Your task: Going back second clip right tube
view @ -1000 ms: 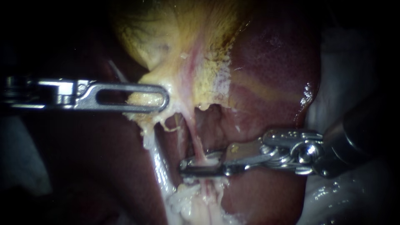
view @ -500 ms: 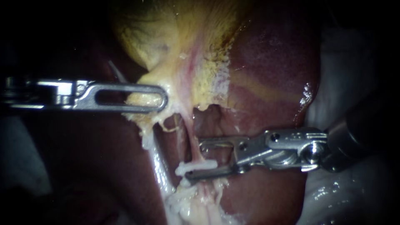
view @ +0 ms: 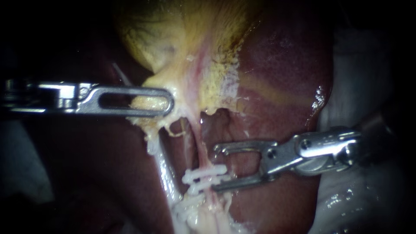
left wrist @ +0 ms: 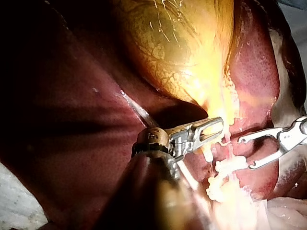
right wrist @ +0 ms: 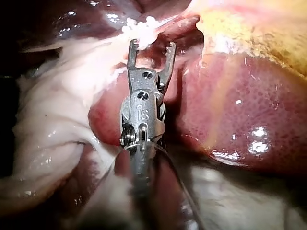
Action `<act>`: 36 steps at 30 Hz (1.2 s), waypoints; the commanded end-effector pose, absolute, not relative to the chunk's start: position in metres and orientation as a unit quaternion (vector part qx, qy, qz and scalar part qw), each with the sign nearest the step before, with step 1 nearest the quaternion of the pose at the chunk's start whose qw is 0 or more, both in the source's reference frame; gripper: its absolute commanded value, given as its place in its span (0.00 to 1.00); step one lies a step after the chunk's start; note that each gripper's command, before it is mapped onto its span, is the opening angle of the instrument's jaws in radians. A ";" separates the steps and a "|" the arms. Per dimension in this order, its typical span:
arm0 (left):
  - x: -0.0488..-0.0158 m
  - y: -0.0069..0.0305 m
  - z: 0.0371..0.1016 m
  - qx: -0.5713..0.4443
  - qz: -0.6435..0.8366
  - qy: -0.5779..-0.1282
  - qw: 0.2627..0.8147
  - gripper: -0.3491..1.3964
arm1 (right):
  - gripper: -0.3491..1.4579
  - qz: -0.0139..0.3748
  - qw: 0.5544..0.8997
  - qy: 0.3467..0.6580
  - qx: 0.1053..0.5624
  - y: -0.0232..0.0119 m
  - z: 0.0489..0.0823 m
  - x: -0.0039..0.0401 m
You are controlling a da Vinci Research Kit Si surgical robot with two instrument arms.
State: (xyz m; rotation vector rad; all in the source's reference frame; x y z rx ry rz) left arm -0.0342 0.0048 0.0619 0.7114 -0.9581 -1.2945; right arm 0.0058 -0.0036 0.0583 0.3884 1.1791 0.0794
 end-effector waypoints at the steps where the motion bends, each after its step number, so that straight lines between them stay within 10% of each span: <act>1: -0.0342 0.0048 0.0619 0.311 -0.567 -0.420 0.637 0.00 | 0.47 0.031 0.814 0.552 0.175 -0.0029 0.0577 0.0051; 36: -0.0396 0.0045 0.0718 0.305 -0.558 -0.411 0.653 0.00 | 0.47 0.030 0.808 0.572 0.138 0.0012 0.0546 0.0020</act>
